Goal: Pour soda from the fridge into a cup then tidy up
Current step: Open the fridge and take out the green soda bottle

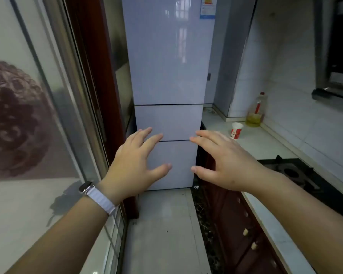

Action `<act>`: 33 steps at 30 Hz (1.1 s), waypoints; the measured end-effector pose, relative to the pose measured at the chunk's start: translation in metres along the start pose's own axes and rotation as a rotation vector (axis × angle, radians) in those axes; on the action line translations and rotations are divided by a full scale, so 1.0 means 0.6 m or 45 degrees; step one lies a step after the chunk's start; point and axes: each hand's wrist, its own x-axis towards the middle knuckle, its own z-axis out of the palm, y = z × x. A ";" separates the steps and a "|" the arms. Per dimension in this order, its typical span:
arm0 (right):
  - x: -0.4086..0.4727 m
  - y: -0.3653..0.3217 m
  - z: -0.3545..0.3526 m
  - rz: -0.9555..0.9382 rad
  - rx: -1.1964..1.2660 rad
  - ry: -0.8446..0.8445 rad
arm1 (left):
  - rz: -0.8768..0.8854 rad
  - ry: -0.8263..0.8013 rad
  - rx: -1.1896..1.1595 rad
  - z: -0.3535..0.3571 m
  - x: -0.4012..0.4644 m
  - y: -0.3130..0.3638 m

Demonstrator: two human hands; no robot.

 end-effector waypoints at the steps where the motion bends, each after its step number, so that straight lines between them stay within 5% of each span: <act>1: 0.017 0.016 0.008 -0.019 0.000 0.012 | -0.005 -0.014 -0.012 0.008 0.017 -0.008; 12: 0.239 0.235 0.058 -0.098 0.036 -0.002 | -0.055 -0.065 0.332 0.114 0.267 -0.065; 21: 0.406 0.352 0.096 -0.175 0.133 -0.034 | -0.207 -0.063 0.263 0.183 0.429 -0.119; 33: 0.702 0.392 0.216 -0.178 0.108 -0.080 | -0.146 -0.127 0.289 0.284 0.619 -0.378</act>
